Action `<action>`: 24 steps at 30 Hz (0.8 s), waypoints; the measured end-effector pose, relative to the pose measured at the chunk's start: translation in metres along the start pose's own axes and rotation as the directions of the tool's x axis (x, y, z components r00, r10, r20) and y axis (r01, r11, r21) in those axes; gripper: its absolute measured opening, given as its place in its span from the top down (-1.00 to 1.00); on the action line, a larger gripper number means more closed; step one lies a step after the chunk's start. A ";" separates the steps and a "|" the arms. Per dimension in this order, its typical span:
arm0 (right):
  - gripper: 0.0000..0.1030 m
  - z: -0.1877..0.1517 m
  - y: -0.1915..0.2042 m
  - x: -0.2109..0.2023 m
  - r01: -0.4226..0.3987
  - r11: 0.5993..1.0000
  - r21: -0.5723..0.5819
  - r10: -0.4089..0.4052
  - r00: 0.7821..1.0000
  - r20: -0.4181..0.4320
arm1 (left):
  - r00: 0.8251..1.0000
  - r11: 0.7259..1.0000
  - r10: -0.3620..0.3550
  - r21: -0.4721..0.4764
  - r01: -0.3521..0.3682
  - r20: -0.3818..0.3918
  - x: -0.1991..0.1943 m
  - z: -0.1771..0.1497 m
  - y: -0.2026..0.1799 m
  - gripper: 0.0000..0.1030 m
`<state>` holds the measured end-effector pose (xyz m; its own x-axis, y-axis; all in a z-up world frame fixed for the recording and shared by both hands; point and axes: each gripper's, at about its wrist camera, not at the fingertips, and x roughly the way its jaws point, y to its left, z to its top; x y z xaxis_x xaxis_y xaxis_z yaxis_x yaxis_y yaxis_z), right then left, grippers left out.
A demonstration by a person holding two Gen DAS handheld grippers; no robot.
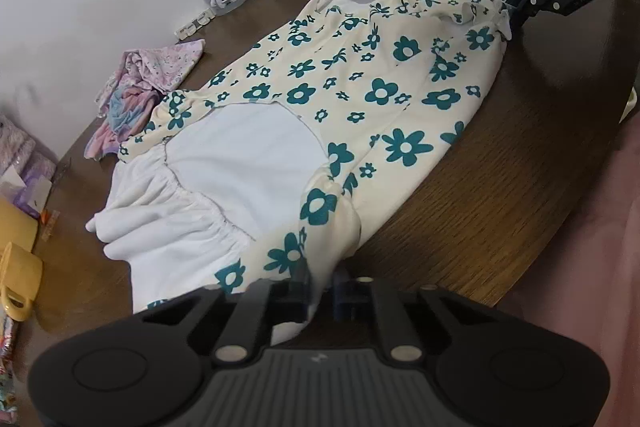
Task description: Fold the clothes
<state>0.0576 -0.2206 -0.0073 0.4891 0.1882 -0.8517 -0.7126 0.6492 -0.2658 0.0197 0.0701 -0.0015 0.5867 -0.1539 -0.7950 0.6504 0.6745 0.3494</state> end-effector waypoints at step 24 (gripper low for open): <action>0.86 0.083 -0.076 0.061 0.210 0.967 -0.148 -0.216 0.976 -0.031 | 0.983 0.951 0.186 0.250 -0.179 -0.004 0.097 0.099 0.091 0.92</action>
<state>0.1837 -0.1969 -0.0018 0.6158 0.0201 -0.7876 -0.6606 0.5580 -0.5022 0.1832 0.0451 0.0022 0.6956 -0.0228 -0.7181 0.6343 0.4888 0.5989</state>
